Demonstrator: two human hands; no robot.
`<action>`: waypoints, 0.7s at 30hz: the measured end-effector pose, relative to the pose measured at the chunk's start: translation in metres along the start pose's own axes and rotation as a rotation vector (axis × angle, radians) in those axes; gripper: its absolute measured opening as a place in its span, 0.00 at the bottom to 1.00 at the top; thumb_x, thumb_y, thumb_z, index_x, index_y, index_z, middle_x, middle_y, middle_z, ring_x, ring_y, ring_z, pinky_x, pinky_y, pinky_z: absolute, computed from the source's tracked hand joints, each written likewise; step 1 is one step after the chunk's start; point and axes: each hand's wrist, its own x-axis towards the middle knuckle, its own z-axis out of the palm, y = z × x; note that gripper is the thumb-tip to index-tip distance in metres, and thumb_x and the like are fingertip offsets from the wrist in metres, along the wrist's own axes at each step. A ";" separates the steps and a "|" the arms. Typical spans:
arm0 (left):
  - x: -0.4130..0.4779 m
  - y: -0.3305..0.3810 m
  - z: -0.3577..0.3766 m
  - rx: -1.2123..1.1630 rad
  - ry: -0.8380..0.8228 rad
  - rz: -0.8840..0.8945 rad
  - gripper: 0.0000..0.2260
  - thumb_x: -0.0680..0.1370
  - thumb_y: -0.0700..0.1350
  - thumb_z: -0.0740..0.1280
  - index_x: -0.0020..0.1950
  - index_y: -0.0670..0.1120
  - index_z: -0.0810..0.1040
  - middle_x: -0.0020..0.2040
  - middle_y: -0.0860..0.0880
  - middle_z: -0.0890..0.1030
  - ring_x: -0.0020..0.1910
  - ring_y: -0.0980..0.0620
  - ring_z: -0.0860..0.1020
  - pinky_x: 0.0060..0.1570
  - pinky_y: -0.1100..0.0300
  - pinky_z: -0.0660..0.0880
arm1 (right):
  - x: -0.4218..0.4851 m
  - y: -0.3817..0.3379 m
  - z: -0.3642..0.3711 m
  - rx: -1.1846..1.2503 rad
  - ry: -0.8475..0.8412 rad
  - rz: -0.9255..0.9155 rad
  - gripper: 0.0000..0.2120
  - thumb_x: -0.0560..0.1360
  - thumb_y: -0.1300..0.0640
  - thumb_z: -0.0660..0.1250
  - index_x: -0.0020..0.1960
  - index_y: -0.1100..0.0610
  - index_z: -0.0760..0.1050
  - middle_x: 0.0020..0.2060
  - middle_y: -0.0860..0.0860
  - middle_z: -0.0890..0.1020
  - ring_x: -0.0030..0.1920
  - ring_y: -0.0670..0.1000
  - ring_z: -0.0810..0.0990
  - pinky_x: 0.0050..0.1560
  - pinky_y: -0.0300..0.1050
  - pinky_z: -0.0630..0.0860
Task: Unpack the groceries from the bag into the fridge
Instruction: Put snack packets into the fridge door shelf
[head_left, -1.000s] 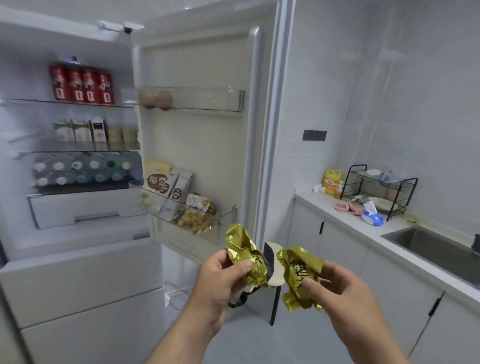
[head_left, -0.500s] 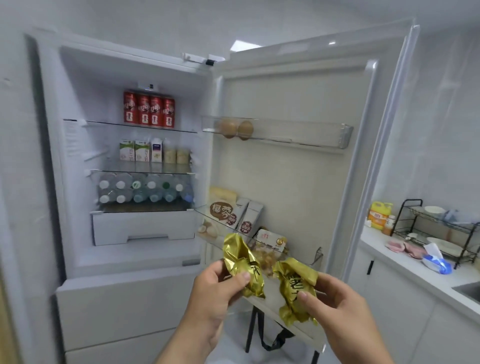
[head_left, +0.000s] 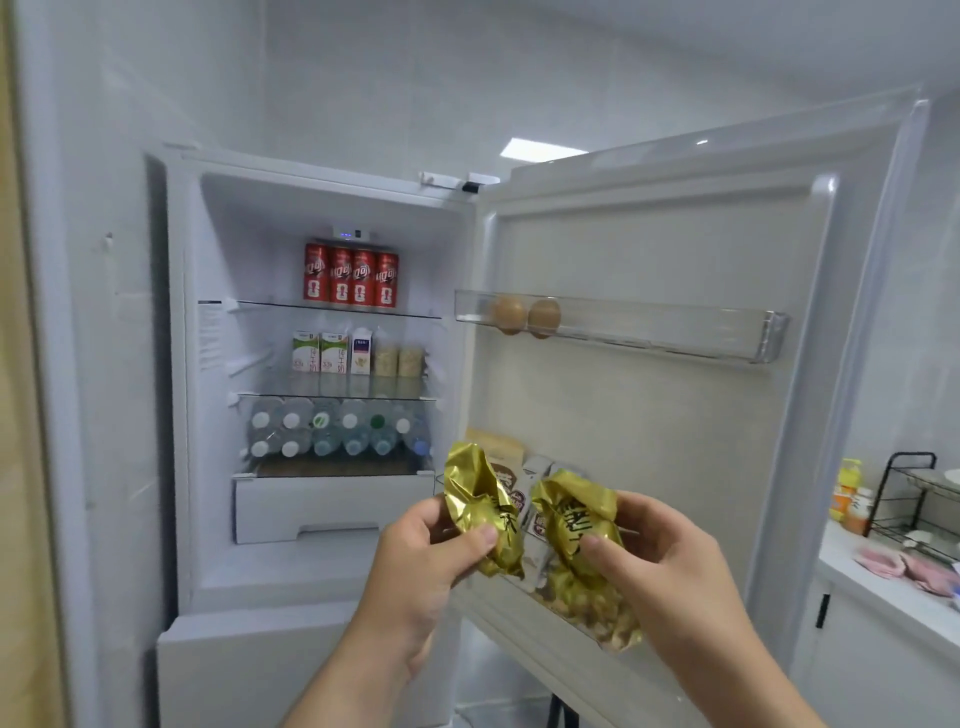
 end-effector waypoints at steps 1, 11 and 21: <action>0.003 0.007 0.003 0.005 0.005 0.022 0.09 0.74 0.33 0.70 0.53 0.40 0.81 0.48 0.42 0.86 0.49 0.43 0.84 0.53 0.50 0.79 | 0.006 -0.006 0.000 0.007 -0.012 -0.026 0.14 0.71 0.67 0.73 0.51 0.51 0.82 0.42 0.45 0.87 0.43 0.46 0.86 0.40 0.38 0.80; 0.031 0.080 0.044 0.098 -0.011 0.309 0.10 0.73 0.34 0.72 0.52 0.44 0.81 0.45 0.45 0.86 0.44 0.47 0.85 0.39 0.59 0.79 | 0.049 -0.077 -0.030 0.036 -0.088 -0.319 0.16 0.72 0.68 0.72 0.54 0.51 0.81 0.43 0.46 0.87 0.43 0.47 0.86 0.41 0.38 0.81; 0.102 0.163 0.082 0.133 -0.196 0.589 0.10 0.74 0.32 0.70 0.53 0.41 0.82 0.48 0.41 0.85 0.49 0.42 0.84 0.51 0.50 0.81 | 0.095 -0.151 -0.068 -0.129 0.058 -0.538 0.13 0.72 0.63 0.73 0.48 0.45 0.80 0.43 0.41 0.86 0.43 0.43 0.85 0.45 0.40 0.81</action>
